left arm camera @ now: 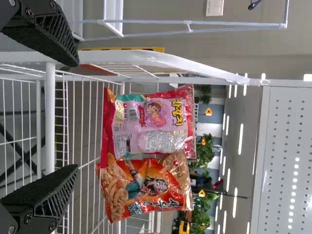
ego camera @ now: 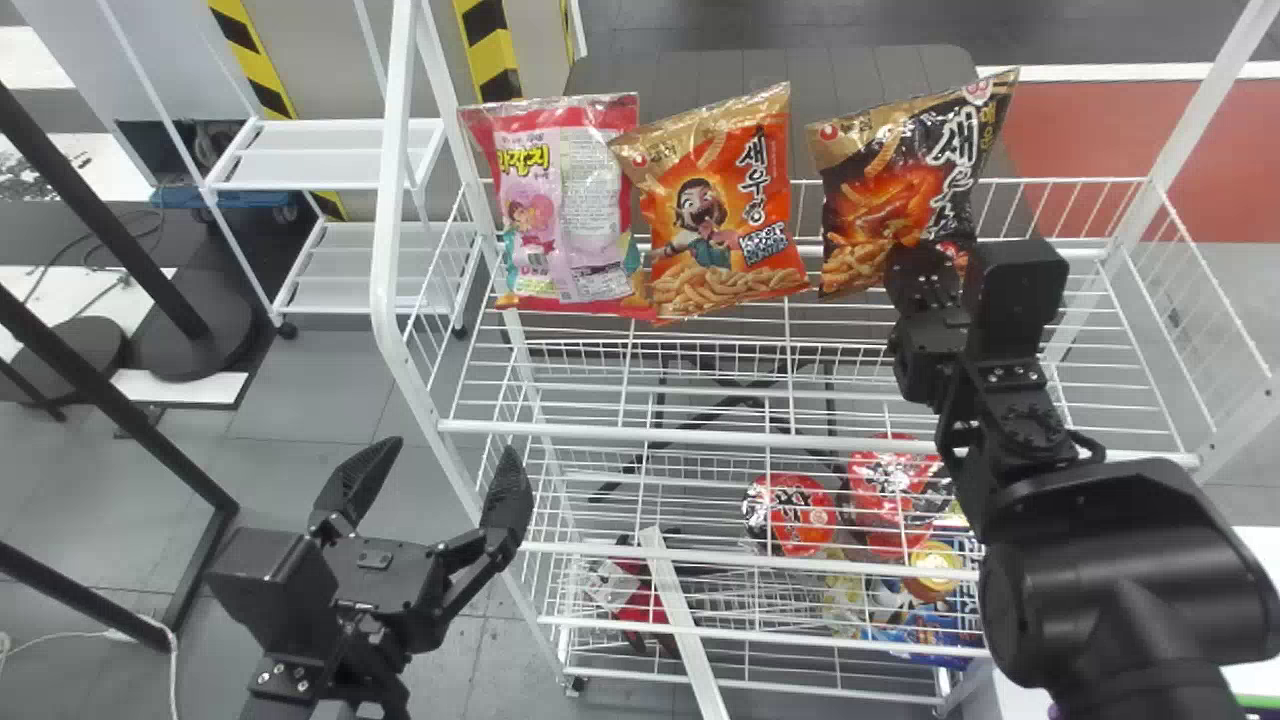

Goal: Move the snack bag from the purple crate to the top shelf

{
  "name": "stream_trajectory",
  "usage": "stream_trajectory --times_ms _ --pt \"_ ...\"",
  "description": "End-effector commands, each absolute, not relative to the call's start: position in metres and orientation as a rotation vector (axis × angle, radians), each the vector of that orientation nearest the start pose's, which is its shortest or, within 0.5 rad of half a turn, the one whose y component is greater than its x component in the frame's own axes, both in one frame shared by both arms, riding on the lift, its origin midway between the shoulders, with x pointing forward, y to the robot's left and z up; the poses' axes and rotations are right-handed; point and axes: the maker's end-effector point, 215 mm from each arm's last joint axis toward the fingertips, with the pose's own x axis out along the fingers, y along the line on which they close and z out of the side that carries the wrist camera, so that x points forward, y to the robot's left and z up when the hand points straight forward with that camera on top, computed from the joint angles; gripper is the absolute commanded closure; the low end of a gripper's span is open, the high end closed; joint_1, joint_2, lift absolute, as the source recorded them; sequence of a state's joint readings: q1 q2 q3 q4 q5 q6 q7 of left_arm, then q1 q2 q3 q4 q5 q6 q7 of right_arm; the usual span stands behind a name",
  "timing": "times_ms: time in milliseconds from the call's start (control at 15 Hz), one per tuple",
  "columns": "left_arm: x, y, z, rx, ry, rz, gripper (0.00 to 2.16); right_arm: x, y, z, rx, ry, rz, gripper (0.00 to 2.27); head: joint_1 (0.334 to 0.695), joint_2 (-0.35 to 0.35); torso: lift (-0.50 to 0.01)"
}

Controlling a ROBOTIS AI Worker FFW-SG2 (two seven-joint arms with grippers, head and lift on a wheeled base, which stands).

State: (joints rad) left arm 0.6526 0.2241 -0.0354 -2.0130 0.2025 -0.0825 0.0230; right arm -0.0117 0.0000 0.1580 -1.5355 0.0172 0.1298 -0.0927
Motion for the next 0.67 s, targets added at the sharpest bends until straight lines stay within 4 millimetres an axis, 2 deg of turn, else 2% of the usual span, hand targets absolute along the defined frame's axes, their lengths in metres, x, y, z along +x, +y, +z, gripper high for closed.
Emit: stream_trajectory --times_ms 0,600 --pt "0.390 0.236 -0.395 -0.031 0.139 -0.101 0.07 0.594 -0.156 -0.398 -0.038 0.152 0.054 1.47 0.695 0.092 0.000" --pt "0.388 0.235 -0.391 -0.034 0.123 -0.101 0.07 0.600 -0.154 -0.417 -0.040 0.182 0.035 1.46 0.695 0.087 0.000"
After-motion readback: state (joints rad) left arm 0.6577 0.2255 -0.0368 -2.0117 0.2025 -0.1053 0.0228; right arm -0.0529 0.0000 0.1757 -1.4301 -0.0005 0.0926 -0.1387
